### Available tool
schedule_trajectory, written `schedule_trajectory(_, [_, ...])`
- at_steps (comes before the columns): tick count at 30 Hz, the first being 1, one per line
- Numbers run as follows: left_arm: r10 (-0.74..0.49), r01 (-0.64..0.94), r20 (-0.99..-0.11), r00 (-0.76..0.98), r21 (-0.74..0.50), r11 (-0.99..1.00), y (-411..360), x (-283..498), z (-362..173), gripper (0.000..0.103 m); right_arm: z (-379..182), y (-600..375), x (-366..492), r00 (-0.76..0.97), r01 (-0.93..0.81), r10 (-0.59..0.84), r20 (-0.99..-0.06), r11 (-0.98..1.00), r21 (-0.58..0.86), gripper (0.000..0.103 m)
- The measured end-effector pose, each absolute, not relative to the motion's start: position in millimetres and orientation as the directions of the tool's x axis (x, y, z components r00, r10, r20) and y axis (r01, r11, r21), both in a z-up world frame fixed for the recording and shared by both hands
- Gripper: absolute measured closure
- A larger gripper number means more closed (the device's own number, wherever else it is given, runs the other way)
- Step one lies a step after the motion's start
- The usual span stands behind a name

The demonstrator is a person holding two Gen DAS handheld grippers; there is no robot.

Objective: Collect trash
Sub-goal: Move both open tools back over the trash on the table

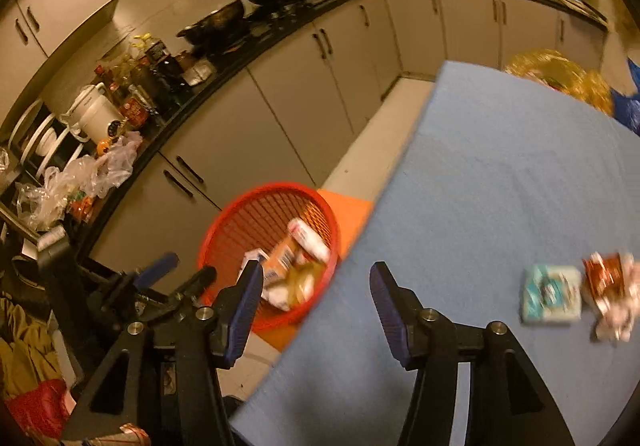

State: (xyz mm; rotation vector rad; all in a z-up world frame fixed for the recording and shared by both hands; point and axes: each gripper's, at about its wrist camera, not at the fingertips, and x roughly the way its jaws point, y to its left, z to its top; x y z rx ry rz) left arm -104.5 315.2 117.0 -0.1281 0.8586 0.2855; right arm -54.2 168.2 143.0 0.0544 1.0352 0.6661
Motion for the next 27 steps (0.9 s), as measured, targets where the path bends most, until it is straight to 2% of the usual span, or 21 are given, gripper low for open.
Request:
schedule_trajectory(14, [0.134, -0.130, -0.740, 0.659, 0.064, 0.989, 212.9, -103.9, 134.7, 0.038, 117.0, 48.9, -92.5, 0.352, -0.336, 0.463, -0.813, 0.874, 0.352, 0.038])
schedule_trajectory(27, [0.075, -0.024, -0.729, 0.680, 0.081, 0.996, 142.9, -93.0, 144.3, 0.038, 124.5, -25.0, -104.6, 0.415, -0.231, 0.427, -0.803, 0.904, 0.361, 0.038])
